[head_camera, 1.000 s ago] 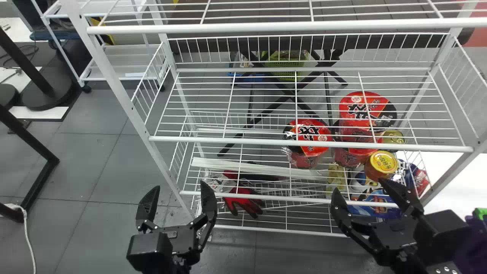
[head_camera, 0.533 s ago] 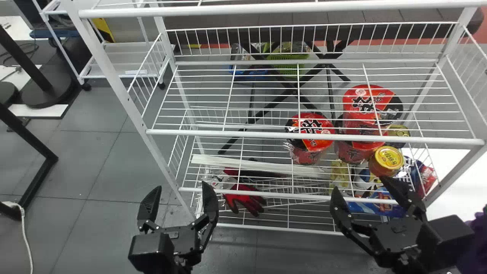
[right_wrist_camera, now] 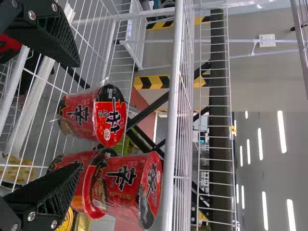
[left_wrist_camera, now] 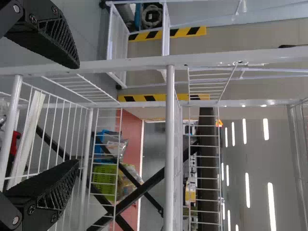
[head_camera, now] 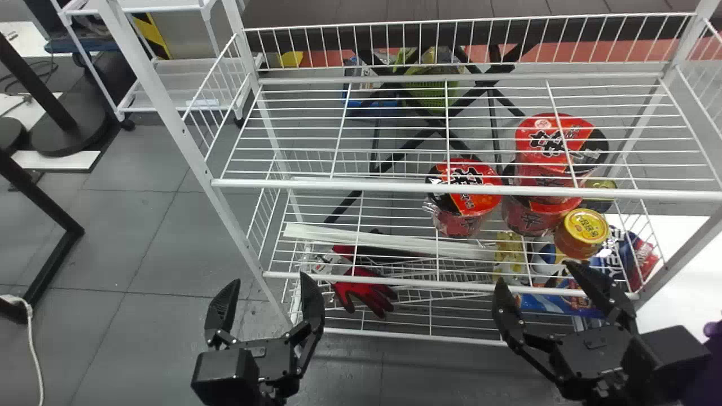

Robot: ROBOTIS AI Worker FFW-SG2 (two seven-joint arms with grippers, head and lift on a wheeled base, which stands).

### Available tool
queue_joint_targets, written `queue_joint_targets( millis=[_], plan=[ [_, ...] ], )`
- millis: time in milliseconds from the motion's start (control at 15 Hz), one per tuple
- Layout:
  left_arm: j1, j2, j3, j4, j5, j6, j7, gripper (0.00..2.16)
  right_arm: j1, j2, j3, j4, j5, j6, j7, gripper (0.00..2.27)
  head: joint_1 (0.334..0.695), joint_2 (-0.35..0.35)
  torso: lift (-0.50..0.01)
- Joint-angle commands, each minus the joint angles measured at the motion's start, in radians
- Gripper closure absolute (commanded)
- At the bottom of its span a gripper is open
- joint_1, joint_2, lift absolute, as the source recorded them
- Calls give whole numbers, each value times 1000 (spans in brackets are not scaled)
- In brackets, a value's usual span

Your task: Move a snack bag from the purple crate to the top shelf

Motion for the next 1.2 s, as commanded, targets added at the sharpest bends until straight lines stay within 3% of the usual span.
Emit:
queue_joint_targets(
  millis=[0, 1133],
  plan=[
    [0, 0, 0, 5, 0, -2, 0, 124, 1, 0, 0, 5, -1, -16, 0, 66, 695, 123, -434],
    [-17, -3, 2, 33, 2, 1, 0, 124, -11, 3, -9, 33, -50, -53, 15, 80, 695, 118, -450]
  ],
)
